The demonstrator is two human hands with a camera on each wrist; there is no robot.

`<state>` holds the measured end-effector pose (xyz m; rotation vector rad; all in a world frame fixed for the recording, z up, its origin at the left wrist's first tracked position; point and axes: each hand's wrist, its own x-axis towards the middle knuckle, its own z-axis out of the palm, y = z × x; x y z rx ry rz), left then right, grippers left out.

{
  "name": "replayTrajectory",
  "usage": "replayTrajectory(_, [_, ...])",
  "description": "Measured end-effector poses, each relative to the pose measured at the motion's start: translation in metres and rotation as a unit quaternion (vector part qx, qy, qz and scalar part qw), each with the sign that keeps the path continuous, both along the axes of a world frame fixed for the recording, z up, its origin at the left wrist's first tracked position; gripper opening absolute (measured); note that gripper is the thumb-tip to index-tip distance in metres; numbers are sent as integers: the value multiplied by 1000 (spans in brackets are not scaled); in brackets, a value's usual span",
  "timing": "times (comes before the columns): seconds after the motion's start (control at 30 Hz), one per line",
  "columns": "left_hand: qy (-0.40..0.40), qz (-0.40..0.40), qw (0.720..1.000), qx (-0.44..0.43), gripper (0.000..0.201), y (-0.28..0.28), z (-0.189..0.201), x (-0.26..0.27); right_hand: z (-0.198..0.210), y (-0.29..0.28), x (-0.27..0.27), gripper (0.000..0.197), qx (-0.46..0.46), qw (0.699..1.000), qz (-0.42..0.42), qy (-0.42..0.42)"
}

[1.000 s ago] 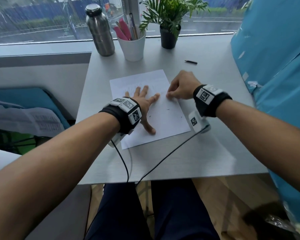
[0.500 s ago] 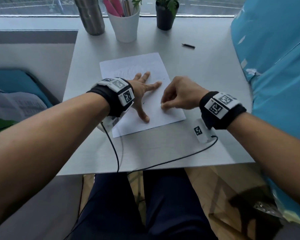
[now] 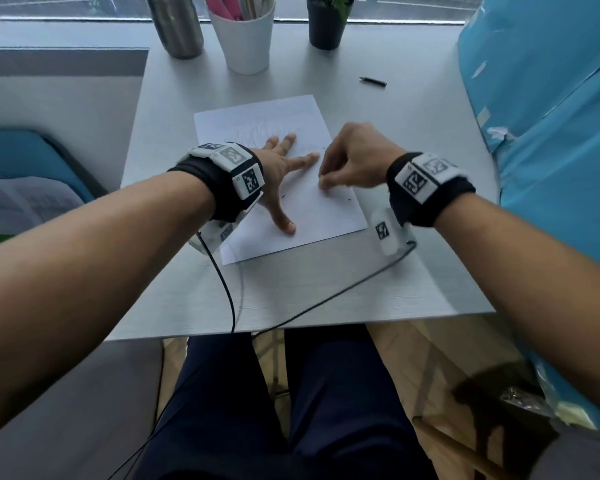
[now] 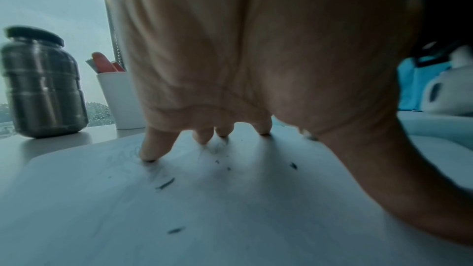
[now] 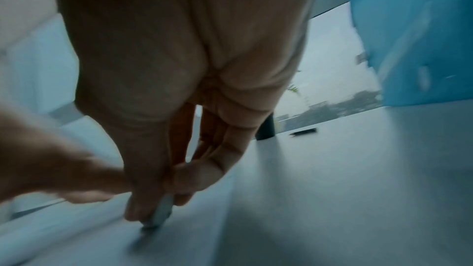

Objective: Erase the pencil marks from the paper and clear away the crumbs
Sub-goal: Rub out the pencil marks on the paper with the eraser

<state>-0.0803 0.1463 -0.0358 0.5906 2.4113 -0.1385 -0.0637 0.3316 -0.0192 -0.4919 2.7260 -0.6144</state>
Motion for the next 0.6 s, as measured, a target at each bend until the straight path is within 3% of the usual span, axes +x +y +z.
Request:
replayTrajectory(0.07, [-2,1,1000,0,146,0,1,0,-2,3,-2,9,-20,999,-37,24])
replayTrajectory(0.23, [-6,3,1000,2,145,-1,1,1,1,-4,26,6,29,993,81,-81])
replayTrajectory(0.4, [-5,-1,1000,11,144,-1,1,1,-2,-1,-7,10,-11,999,-21,34])
replayTrajectory(0.57, [-10,-7,1000,11,145,-4,-1,1,7,-3,18,6,74,989,98,-81])
replayTrajectory(0.6, [-10,-11,1000,12,145,-4,-1,1,9,-4,13,7,79,990,98,-65])
